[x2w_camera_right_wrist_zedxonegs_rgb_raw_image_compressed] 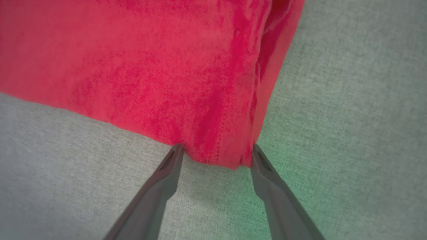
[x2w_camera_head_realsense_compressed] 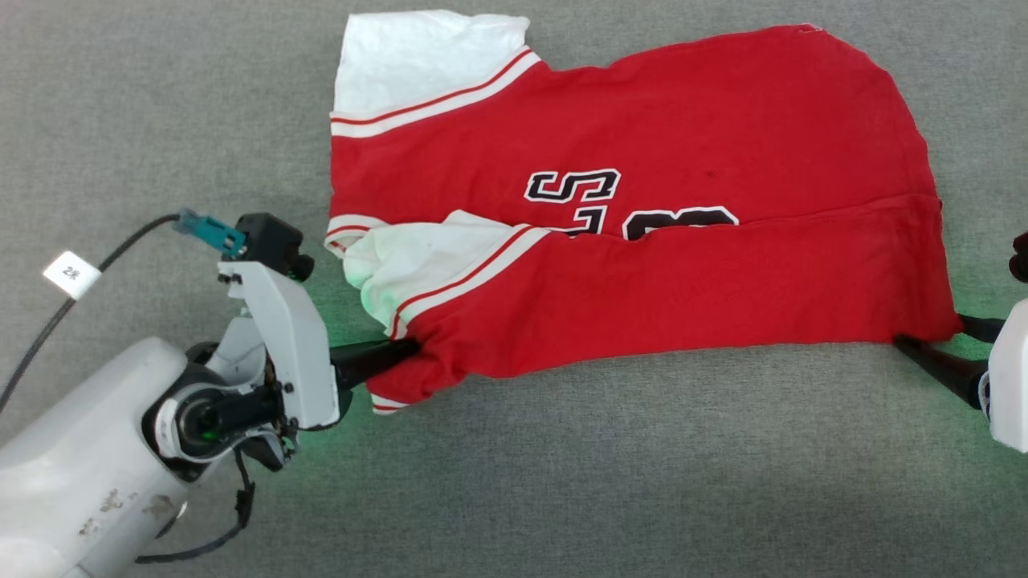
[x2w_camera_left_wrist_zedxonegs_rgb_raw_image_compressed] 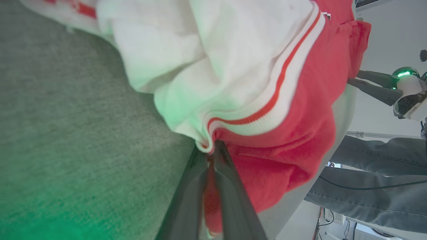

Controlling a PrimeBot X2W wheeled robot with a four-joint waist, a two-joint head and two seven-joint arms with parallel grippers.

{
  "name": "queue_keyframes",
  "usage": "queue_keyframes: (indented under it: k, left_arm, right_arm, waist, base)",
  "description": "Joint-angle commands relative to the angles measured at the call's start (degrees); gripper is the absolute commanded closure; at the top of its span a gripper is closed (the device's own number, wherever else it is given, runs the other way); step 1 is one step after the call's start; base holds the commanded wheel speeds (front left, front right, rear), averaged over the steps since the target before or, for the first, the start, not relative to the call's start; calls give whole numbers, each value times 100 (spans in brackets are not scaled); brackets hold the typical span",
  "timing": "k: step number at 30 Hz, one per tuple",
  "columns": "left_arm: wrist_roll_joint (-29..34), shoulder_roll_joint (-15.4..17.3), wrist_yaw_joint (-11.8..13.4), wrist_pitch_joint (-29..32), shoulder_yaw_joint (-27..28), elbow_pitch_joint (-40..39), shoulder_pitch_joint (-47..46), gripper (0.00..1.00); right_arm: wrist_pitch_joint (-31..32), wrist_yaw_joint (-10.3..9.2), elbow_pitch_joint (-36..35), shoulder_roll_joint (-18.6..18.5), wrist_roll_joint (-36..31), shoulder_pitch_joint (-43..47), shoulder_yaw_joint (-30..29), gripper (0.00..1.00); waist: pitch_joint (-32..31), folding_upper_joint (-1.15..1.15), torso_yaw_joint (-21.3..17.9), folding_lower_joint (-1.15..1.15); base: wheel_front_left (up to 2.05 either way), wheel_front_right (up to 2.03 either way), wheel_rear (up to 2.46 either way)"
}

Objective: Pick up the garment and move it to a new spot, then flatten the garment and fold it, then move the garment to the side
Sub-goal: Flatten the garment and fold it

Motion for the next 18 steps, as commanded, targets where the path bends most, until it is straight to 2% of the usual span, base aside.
queue_keyframes:
  k: [1,8,9,10,12,18]
  left_arm:
    - [64,-81,-18,2,-88,-15,137,100]
    - [194,-154,-43,-119,-106,-81,115,100]
    - [212,-162,-56,-140,-103,-76,117,100]
    - [220,-165,-67,-166,-102,-73,127,100]
    - [282,-146,-97,-226,-99,-79,153,100]
    - [368,61,-155,-443,-45,-249,282,100]
  right_arm:
    - [151,-9,-18,-31,38,-126,23,0]
    - [602,-9,322,37,-164,-297,175,0]
    - [604,-9,357,52,-179,-294,182,53]
    - [590,-9,387,67,-186,-295,186,65]
    - [507,-9,433,101,-169,-277,138,100]
    - [213,-9,386,77,-116,-52,-29,100]
  waist:
    - [6,0,28,0]
    - [37,0,125,0]
    - [39,0,138,0]
    - [41,0,146,0]
    - [28,0,163,0]
    - [-103,0,177,0]
  base:
    - [0,0,0]
    - [0,0,0]
    - [0,0,0]
    - [0,0,0]
    - [0,0,0]
    - [0,0,0]
